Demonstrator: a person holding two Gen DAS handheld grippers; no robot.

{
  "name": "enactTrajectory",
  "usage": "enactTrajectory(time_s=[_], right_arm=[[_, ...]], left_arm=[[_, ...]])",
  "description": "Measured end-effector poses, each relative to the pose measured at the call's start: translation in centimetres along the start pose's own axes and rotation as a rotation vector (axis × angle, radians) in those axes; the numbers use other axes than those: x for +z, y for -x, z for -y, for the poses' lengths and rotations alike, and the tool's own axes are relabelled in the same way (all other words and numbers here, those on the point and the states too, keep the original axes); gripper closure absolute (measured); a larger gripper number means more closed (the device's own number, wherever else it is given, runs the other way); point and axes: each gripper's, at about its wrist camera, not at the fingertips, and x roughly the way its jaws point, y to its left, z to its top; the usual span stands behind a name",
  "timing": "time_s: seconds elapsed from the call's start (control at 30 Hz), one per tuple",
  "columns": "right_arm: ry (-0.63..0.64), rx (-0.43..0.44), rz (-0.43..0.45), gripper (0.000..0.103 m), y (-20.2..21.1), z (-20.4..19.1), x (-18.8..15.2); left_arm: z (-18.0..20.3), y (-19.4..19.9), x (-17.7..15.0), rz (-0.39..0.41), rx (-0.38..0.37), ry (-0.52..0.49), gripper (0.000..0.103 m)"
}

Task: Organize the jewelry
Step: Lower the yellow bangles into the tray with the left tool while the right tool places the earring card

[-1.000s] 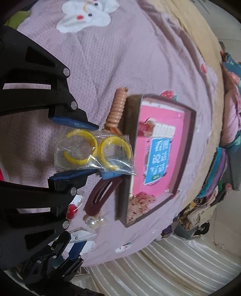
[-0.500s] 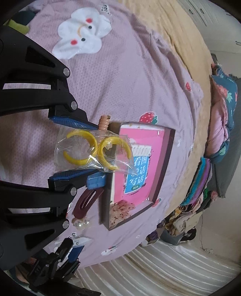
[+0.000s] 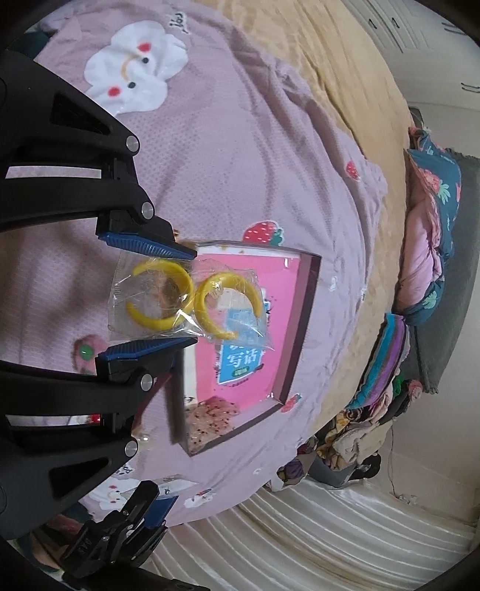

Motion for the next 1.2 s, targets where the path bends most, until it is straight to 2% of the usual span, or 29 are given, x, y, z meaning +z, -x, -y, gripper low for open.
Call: enactTrajectory(time_s=[0.73,1.2], right_arm=[[-0.038,-0.043,0.075,0.061,-0.3,3.0,6.1],[-0.064,-0.082,0.074,0.061,-2.4,5.5,8.3]], left_arm=[[3.7,-2.7,4.6,0.016,-0.057,-0.035,0.072],[5.9,-6.7,6.0,-0.038,-0.088,-0.069,0.072]])
